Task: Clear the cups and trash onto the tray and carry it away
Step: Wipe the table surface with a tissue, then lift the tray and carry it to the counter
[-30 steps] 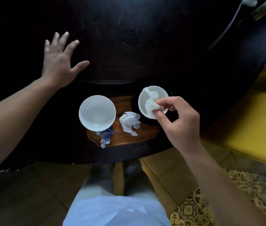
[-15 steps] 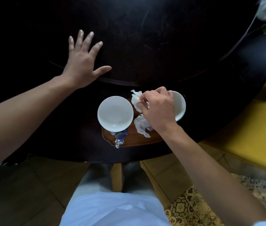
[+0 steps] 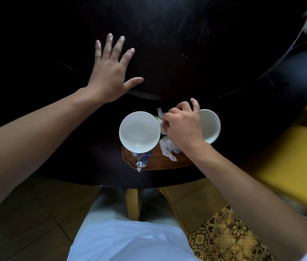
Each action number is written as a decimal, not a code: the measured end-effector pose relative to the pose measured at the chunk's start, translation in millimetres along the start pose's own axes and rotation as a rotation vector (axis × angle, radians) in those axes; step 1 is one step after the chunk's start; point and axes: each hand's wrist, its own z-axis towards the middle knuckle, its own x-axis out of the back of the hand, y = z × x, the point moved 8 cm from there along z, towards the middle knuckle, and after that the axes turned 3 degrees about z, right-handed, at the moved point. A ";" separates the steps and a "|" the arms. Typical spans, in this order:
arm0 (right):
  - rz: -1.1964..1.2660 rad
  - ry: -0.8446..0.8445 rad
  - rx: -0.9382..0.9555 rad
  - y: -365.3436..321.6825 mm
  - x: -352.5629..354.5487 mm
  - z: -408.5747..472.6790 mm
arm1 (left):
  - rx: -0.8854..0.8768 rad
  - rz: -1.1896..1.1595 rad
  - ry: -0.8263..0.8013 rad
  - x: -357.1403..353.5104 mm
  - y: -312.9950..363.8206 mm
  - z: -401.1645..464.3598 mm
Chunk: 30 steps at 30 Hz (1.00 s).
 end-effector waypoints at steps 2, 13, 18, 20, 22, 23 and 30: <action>0.001 -0.028 -0.007 2.2 -0.4 -0.2 | -0.002 -0.002 -0.003 1.7 1.7 -1.0; 0.515 0.460 -0.359 115.3 87.6 -100.7 | 0.243 -0.343 0.273 40.3 -5.4 -101.1; 0.885 0.398 -0.767 166.7 21.2 -168.0 | 0.470 -0.296 0.201 13.2 -2.4 -186.1; 0.937 0.308 -0.823 161.5 -10.4 -181.4 | 0.509 -0.296 0.168 -1.4 9.3 -211.2; 0.956 0.205 -0.812 150.5 -36.9 -184.9 | 0.539 -0.300 0.151 -12.8 22.7 -230.0; 0.961 0.161 -0.791 144.6 -47.6 -184.2 | 0.545 -0.303 0.142 -18.1 30.5 -236.7; 0.885 0.045 -0.713 127.8 -81.6 -168.6 | 0.659 -0.459 0.072 -48.9 62.5 -243.4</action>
